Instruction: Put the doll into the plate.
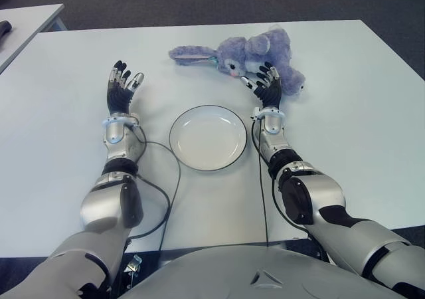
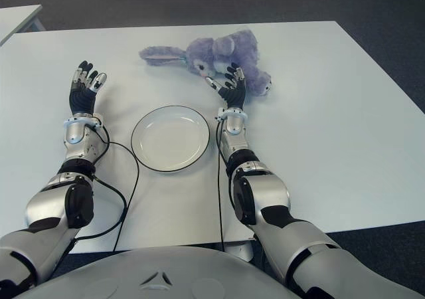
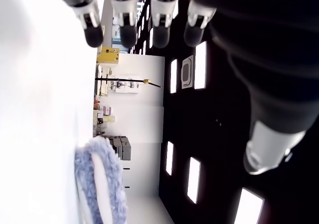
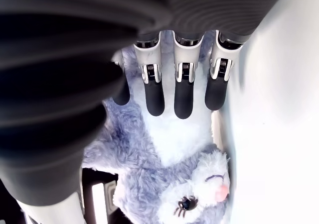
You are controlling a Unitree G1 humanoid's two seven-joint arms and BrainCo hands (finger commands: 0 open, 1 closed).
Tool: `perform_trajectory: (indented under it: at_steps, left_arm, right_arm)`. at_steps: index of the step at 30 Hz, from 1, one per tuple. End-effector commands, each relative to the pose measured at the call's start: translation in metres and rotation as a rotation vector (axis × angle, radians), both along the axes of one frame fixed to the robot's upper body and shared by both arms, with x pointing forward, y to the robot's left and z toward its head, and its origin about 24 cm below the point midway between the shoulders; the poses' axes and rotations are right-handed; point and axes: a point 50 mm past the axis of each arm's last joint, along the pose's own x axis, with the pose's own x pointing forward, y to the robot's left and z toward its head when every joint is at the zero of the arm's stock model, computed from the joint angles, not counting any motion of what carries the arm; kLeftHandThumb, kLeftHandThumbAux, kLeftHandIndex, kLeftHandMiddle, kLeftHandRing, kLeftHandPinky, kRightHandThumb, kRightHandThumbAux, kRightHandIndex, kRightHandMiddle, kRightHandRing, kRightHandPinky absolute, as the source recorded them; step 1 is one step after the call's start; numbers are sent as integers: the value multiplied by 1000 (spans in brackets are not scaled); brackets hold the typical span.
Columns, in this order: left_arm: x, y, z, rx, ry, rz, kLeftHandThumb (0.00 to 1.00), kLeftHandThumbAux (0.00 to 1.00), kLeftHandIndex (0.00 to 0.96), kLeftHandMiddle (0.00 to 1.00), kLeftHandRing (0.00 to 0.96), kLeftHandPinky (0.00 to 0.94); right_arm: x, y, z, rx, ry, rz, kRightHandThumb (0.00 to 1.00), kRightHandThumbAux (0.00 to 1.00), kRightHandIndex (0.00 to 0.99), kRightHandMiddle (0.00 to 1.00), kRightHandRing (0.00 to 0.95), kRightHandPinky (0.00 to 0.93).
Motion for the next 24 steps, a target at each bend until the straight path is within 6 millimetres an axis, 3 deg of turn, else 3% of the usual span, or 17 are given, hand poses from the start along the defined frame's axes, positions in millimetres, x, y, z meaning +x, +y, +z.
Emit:
perform_trajectory:
  at_steps: [1, 24]
  left_arm:
    - [-120, -20, -128, -174, 480, 103, 48, 655, 30, 52, 40, 60]
    - [-121, -18, -128, -161, 479, 94, 40, 664, 24, 47, 38, 59]
  right_arm:
    - [-91, 13, -115, 55, 508, -37, 0, 847, 121, 188, 197, 215]
    - [-59, 38, -64, -88, 206, -78, 181, 824, 78, 191, 226, 252]
